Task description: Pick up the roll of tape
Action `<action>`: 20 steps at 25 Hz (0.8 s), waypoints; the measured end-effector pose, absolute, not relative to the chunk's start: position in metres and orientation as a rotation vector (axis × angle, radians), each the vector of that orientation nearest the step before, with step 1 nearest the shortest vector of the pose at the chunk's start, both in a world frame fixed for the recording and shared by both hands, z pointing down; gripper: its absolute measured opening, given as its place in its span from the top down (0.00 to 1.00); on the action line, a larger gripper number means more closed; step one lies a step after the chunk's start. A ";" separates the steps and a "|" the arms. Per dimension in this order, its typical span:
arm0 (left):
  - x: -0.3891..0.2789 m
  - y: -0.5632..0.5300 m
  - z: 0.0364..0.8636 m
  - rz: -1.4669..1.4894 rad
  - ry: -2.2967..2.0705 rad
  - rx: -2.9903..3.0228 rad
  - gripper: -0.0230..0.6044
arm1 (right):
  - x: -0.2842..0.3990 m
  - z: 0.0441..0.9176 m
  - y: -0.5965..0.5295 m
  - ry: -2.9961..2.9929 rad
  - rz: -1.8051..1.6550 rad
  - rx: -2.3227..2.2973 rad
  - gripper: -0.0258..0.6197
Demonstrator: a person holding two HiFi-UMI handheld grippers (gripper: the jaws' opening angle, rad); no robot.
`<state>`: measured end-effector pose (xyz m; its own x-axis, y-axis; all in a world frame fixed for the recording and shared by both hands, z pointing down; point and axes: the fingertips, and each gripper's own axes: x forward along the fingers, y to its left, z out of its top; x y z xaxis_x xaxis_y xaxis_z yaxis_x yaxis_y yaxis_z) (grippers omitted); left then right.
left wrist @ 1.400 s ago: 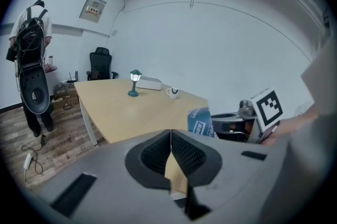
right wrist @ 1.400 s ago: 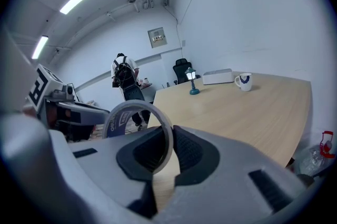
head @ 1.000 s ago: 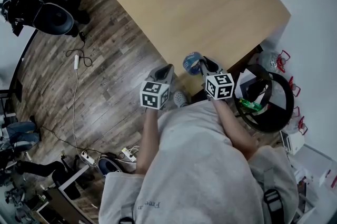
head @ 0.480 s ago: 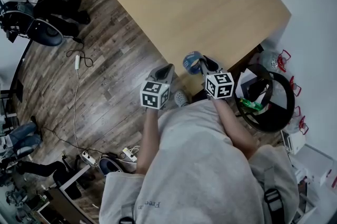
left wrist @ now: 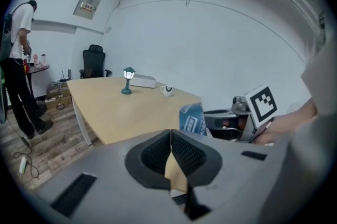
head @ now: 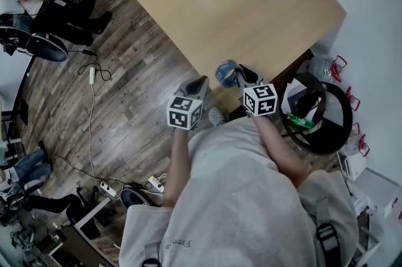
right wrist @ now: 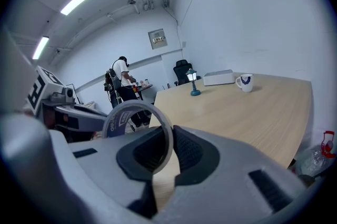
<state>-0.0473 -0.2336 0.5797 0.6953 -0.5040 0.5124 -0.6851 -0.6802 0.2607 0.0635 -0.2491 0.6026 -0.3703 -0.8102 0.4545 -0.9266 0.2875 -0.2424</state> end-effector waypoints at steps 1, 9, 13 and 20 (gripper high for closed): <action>-0.045 -0.231 0.580 0.569 -0.902 2.475 0.95 | 0.063 0.602 -0.249 -2.314 0.682 1.591 0.89; -0.038 -0.224 0.581 0.573 -0.844 2.490 0.95 | 0.061 0.602 -0.248 -2.311 0.658 1.583 0.89; -0.040 -0.222 0.580 0.565 -0.843 2.487 0.95 | 0.060 0.600 -0.248 -2.316 0.656 1.586 0.89; -0.041 -0.222 0.581 0.562 -0.839 2.484 0.95 | 0.059 0.601 -0.248 -2.325 0.663 1.574 0.89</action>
<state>-0.0407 -0.2216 0.5811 0.7312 -0.4566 0.5068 -0.6425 -0.7105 0.2869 0.0593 -0.2477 0.6005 -0.3817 -0.8066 0.4514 -0.9233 0.3106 -0.2258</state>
